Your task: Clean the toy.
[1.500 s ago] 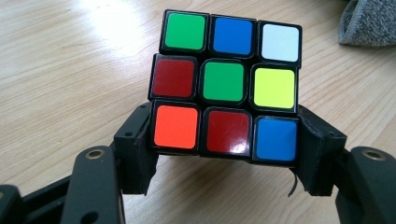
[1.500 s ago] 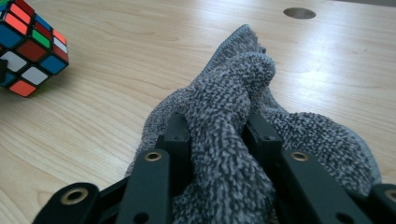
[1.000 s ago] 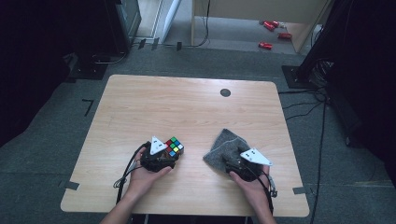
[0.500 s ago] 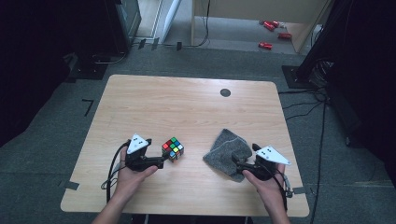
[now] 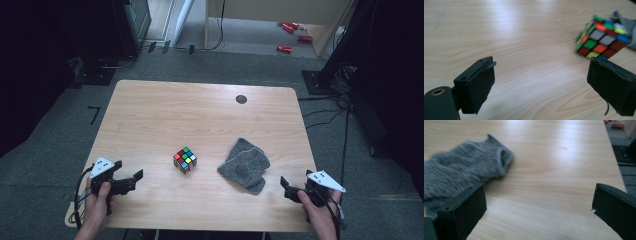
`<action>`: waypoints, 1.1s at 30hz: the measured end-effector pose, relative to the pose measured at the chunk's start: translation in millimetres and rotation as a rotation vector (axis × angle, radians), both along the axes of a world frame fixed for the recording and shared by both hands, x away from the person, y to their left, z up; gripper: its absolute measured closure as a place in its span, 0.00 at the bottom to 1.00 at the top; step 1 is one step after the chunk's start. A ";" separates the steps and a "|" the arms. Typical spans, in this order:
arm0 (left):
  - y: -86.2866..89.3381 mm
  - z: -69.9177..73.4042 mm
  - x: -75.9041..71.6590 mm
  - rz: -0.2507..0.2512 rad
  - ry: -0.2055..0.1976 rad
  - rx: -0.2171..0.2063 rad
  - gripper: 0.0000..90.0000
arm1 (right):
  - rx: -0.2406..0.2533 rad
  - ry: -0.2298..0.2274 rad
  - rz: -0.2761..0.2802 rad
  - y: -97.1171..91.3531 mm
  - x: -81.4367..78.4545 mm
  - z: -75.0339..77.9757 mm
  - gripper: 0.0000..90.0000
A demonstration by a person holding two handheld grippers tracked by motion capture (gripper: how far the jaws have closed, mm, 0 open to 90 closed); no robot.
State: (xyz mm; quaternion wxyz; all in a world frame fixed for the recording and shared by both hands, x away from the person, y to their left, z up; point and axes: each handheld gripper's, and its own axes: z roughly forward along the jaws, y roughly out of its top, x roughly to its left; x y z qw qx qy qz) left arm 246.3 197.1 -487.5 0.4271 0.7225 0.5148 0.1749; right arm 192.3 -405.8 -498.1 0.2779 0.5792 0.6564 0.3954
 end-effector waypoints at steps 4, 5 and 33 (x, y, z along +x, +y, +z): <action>20.8 -10.8 -4.3 0.047 0.043 0.023 0.09 | -0.012 0.034 -0.029 -14.6 -5.5 -11.2 0.00; 24.4 -12.8 -5.5 0.054 0.049 0.033 0.09 | -0.012 0.044 -0.035 -18.4 -7.3 -14.1 0.00; 25.8 -30.2 -16.6 0.061 0.085 0.245 0.09 | -0.084 0.138 -0.049 -33.6 -30.8 -34.7 0.00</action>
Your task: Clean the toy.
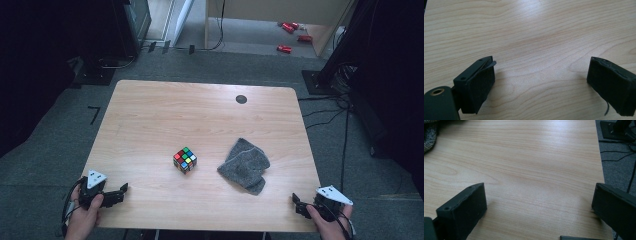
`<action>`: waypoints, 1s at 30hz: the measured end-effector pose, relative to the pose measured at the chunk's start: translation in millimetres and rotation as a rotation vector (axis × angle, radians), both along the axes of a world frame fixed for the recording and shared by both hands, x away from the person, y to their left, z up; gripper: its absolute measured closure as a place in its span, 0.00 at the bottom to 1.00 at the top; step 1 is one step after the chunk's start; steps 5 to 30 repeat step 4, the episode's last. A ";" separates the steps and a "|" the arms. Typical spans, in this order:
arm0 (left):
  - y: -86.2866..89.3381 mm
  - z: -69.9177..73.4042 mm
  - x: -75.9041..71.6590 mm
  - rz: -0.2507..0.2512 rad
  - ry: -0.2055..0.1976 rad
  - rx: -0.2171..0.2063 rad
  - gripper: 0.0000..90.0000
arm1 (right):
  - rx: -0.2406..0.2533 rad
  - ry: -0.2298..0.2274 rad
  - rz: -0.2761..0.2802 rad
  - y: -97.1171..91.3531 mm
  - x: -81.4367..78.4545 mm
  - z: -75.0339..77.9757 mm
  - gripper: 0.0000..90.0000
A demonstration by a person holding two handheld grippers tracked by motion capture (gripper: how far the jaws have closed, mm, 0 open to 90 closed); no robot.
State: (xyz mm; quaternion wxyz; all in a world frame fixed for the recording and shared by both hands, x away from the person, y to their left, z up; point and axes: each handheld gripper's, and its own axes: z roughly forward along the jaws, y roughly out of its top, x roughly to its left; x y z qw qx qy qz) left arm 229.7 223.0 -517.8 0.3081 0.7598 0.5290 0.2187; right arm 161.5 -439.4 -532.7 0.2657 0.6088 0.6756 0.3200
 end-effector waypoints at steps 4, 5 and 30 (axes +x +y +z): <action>0.0 0.0 0.3 0.002 -0.001 -0.003 0.09 | -0.001 -0.001 0.000 -0.1 0.2 -0.1 0.00; 0.0 0.0 0.3 0.002 -0.001 -0.003 0.09 | -0.001 -0.001 0.000 -0.1 0.2 -0.1 0.00; 0.0 0.0 0.3 0.002 -0.001 -0.003 0.09 | -0.001 -0.001 0.000 -0.1 0.2 -0.1 0.00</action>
